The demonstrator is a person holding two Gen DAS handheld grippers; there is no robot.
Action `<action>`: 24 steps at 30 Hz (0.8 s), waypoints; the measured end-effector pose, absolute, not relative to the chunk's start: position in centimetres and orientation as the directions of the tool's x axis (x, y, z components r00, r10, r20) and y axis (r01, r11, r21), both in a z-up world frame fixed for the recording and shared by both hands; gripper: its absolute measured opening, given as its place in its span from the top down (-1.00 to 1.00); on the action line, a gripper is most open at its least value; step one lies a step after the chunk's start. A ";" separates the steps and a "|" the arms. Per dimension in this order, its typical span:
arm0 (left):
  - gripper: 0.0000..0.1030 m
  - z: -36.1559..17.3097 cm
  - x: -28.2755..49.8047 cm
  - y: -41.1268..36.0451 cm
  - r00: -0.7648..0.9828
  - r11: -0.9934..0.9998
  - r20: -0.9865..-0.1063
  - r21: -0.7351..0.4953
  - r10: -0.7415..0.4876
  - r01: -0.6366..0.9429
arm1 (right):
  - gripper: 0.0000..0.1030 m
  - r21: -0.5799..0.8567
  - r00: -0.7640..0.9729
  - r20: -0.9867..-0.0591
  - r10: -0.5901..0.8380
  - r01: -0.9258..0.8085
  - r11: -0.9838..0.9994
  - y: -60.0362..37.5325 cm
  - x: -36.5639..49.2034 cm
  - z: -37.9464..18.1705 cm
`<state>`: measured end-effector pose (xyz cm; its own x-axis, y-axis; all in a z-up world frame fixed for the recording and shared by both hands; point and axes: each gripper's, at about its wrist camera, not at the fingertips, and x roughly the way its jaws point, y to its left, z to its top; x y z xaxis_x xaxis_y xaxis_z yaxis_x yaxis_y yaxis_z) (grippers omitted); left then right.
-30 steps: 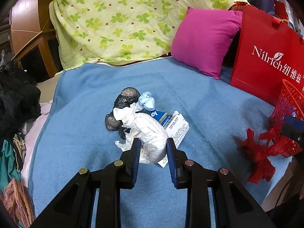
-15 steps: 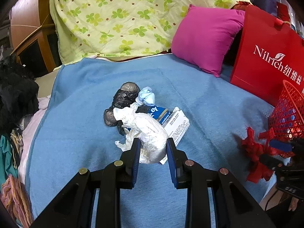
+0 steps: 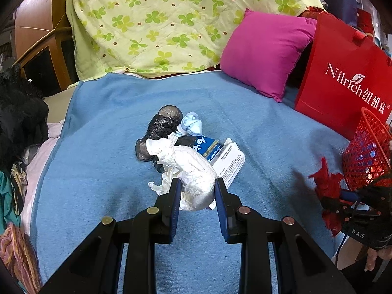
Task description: Collect trash
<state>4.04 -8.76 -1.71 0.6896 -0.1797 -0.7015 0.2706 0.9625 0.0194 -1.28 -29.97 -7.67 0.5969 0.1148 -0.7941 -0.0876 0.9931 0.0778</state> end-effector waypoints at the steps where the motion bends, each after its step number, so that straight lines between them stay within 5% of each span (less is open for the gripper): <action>1: 0.43 -1.8 4.1 -8.7 0.689 0.963 -0.702 0.019 -0.180 0.270 | 0.33 0.102 0.616 -0.775 0.138 -0.093 0.990 -29.8 -1.4 -7.1; 13: 0.43 -0.9 1.8 -11.5 0.708 0.911 -0.637 0.022 -0.304 0.411 | 0.33 0.275 0.849 -0.452 0.275 -0.161 0.948 -31.5 -6.1 0.0; 24: 0.43 3.8 -2.7 -20.4 0.558 0.717 -0.567 -0.085 -0.606 0.692 | 0.33 0.409 0.969 -0.201 0.145 -0.051 0.911 -39.9 -12.0 3.5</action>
